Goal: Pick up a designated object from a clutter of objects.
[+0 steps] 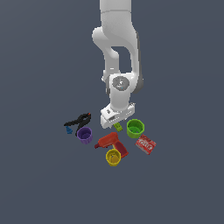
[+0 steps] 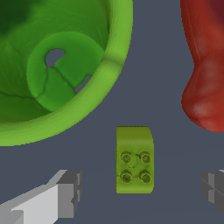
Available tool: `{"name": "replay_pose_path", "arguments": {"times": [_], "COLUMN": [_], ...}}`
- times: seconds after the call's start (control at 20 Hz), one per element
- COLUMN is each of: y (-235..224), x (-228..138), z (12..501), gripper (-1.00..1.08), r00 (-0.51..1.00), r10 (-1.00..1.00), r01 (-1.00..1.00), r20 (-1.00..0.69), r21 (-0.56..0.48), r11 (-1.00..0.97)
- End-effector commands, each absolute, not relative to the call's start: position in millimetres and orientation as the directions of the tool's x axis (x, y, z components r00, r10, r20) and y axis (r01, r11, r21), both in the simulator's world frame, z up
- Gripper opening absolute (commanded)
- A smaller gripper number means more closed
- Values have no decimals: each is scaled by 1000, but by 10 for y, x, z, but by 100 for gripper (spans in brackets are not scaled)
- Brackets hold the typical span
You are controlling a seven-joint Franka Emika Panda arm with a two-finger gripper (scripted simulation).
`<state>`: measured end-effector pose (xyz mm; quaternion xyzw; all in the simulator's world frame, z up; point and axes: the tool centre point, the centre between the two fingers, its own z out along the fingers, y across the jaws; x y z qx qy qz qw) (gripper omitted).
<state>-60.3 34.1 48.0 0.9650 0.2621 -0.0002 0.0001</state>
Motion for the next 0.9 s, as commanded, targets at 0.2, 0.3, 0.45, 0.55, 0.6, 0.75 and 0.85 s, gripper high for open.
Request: {"name": "replay_pose_path", "arguments": {"times": [0.2, 0.3, 0.45, 0.55, 0.6, 0.75, 0.85], "y": [341, 342, 341, 341, 341, 341, 341], "x": [-611, -611, -609, -609, -609, -609, -609], "z": [210, 162, 125, 122, 122, 122, 122], "gripper": [100, 100, 100, -100, -100, -100, -100], "r00": [862, 862, 862, 862, 862, 862, 862], "r10": [507, 507, 507, 507, 507, 507, 507], "r01": [507, 507, 507, 507, 507, 507, 507], "r20": [0, 0, 0, 0, 0, 0, 0], "r21": [0, 0, 0, 0, 0, 0, 0], "r11": [-862, -862, -862, -862, -862, -862, -862]}}
